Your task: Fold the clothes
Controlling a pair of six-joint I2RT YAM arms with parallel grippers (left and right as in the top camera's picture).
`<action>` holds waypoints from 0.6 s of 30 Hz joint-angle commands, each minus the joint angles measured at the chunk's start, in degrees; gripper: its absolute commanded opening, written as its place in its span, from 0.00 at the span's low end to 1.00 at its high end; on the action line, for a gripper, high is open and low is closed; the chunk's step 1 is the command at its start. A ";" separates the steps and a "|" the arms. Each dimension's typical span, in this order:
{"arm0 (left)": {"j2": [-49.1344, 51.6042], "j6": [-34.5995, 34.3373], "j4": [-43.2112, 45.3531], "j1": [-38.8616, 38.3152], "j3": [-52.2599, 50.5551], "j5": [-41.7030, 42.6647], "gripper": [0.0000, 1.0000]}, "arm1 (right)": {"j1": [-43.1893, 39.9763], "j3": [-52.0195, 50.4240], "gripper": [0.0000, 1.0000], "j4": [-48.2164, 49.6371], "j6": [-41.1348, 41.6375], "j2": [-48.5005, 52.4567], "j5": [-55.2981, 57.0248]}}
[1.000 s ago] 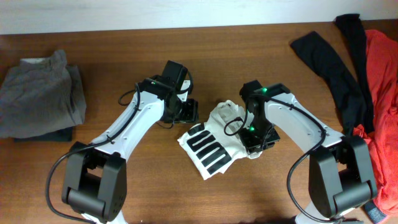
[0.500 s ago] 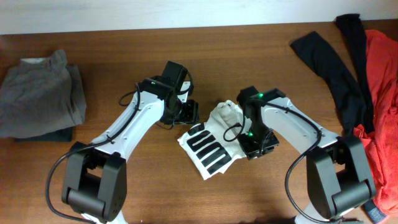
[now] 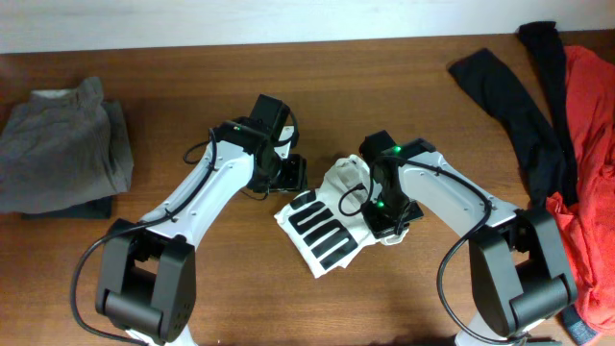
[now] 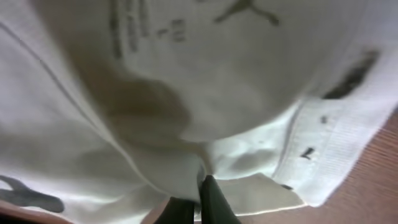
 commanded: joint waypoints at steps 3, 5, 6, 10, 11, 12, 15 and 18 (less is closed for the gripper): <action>0.20 -0.09 -0.11 -0.24 -0.07 0.85 0.61 | -1.31 1.44 0.04 -1.57 1.49 -0.72 12.79; 0.20 -0.09 -0.11 -0.24 -0.07 0.85 0.61 | -2.54 2.78 0.04 -2.14 -3.72 -1.22 14.64; 0.20 -0.09 -0.09 -0.24 -0.07 0.83 0.61 | -2.89 3.04 0.04 -1.88 -6.73 -1.22 14.62; 0.20 -0.09 -0.11 -0.24 -0.07 0.83 0.61 | -4.39 3.04 0.16 1.18 -11.50 -1.20 14.62; 0.20 -0.09 -0.11 -0.24 -0.07 0.85 0.61 | -4.74 3.04 0.17 1.95 -11.50 -1.20 14.64; 0.20 -0.09 -0.13 -0.24 -0.07 0.85 0.61 | -5.11 3.04 0.17 2.84 -11.47 -1.20 14.64; 0.20 -0.09 -0.28 -0.24 -0.07 0.83 0.61 | -5.88 2.97 0.25 5.79 -10.80 -1.20 14.62; 0.20 -0.09 -0.31 -0.24 -0.07 0.83 0.61 | -6.36 2.97 0.29 7.80 -10.29 -1.18 14.71</action>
